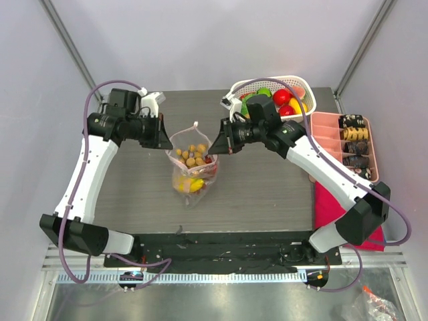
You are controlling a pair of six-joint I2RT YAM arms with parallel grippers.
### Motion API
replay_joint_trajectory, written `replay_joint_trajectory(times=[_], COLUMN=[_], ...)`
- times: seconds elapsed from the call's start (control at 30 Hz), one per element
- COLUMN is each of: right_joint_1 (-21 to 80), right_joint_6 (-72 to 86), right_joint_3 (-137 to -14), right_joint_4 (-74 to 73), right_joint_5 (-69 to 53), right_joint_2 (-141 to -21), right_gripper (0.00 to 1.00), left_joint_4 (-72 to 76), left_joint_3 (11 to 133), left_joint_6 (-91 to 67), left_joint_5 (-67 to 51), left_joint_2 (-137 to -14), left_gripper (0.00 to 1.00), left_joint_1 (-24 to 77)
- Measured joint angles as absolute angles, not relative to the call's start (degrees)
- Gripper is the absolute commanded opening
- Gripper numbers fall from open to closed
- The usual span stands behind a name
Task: Place the food in the zip-top bag and seal the zipper
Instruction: Adjust the zipper food storage bag at the center of the board.
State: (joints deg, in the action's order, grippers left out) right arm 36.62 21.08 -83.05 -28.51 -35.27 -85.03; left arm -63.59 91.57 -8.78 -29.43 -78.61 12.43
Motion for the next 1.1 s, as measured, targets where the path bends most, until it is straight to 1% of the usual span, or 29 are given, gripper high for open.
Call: replay_joint_trajectory(times=[0.17, 0.27, 0.37, 0.43, 0.63, 0.77, 0.87, 1.0, 1.1], right_joint_1=[38.2, 38.6, 38.9, 38.9, 36.1, 31.3, 29.9, 31.4, 33.2], right_joint_6=[19.1, 18.5, 17.3, 16.5, 14.3, 15.6, 16.2, 12.8, 11.4], right_joint_3=[-88.2, -92.2, -91.7, -90.0, -87.7, -96.6, -102.7, -99.9, -98.7], right_joint_4=[-31.8, -32.1, -31.7, -31.9, -34.7, -38.8, -37.6, -38.2, -41.5], right_joint_5=[-34.7, -33.9, -32.9, -32.1, -29.2, -30.7, -32.1, -35.9, -40.1], right_joint_2=[-85.0, -84.7, -82.9, -81.8, -83.4, -89.6, -91.9, -89.1, -89.4], right_gripper=[0.01, 0.01, 0.01, 0.01, 0.01, 0.01, 0.01, 0.01, 0.01], left_joint_4=[-63.3, -59.0, -57.6, -57.8, -58.2, -59.2, -59.1, -62.3, -63.4], left_joint_3=[91.6, 89.8, 89.4, 89.6, 90.1, 92.8, 95.9, 100.1, 100.1], left_joint_6=[-8.4, -9.4, -9.8, -9.8, -10.8, -12.0, -11.7, -10.0, -9.8], left_joint_5=[-29.4, -29.9, -30.1, -30.0, -29.9, -30.9, -31.1, -33.7, -36.3], left_joint_2=[-78.2, -73.7, -69.3, -69.0, -72.9, -74.8, -75.4, -77.8, -79.1], left_gripper=[0.0, 0.0, 0.0, 0.0, 0.0, 0.0, 0.0, 0.0, 0.0], left_joint_1=[12.5, 12.5, 12.5, 12.5, 12.5, 12.5, 12.7, 12.9, 13.4])
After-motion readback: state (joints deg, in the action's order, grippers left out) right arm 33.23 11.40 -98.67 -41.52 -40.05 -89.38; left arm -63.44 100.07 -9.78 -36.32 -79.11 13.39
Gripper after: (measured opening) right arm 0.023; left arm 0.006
